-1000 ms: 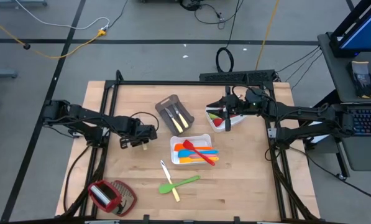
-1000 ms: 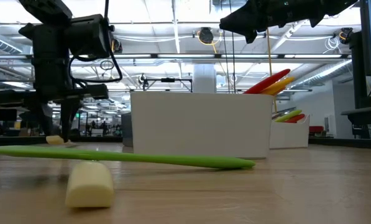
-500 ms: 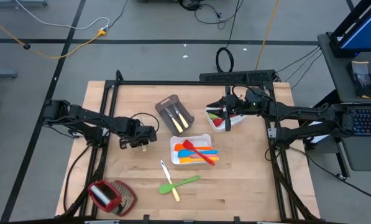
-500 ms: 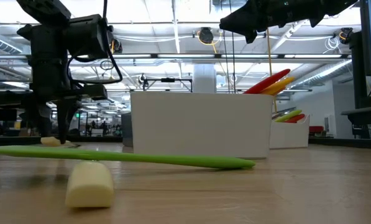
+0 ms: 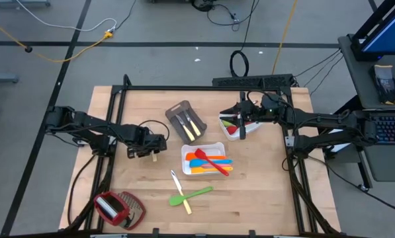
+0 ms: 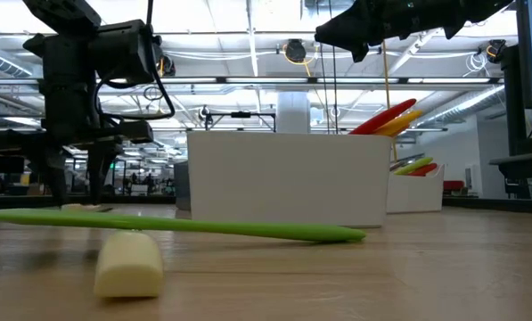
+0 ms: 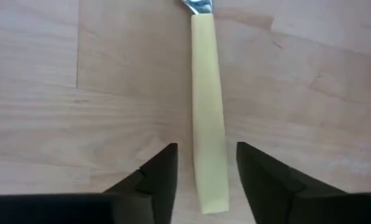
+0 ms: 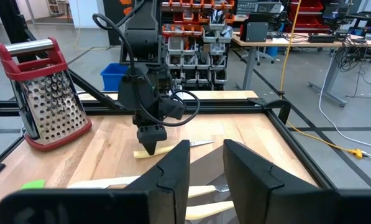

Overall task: Pick & Place Kitchen Items
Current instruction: Put the yellow knife into the black bin, then put the green spatula into bottom white bin

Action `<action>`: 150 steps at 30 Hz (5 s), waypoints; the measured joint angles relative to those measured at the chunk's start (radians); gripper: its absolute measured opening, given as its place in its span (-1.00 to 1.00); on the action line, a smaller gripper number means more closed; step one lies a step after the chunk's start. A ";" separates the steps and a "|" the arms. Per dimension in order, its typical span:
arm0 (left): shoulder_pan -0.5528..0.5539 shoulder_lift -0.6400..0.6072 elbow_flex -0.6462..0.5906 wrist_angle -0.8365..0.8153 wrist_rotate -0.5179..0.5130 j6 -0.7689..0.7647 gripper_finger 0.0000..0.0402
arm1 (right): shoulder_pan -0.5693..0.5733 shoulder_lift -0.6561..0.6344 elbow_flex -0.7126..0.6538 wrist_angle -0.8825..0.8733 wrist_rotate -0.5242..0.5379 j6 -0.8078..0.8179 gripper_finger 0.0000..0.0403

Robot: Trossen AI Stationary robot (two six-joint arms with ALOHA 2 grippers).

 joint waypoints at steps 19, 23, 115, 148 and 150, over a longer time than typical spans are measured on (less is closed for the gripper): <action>-0.002 0.140 0.010 0.056 0.024 0.001 0.05 | 0.000 0.000 0.000 -0.003 0.000 0.000 -0.56; -0.003 0.141 0.010 0.044 0.024 -0.005 -0.04 | 0.000 0.000 0.000 -0.003 -0.001 0.002 -0.56; 0.237 0.005 0.000 0.912 0.037 -0.374 -0.73 | 0.000 0.000 0.000 -0.089 0.000 0.023 -0.56; 0.021 0.004 0.000 1.243 0.052 -0.250 0.25 | 0.000 0.000 0.000 -0.092 -0.001 0.025 -0.56; -0.042 0.004 0.000 1.244 0.014 -0.282 0.25 | 0.000 0.000 0.000 -0.095 -0.001 0.025 -0.56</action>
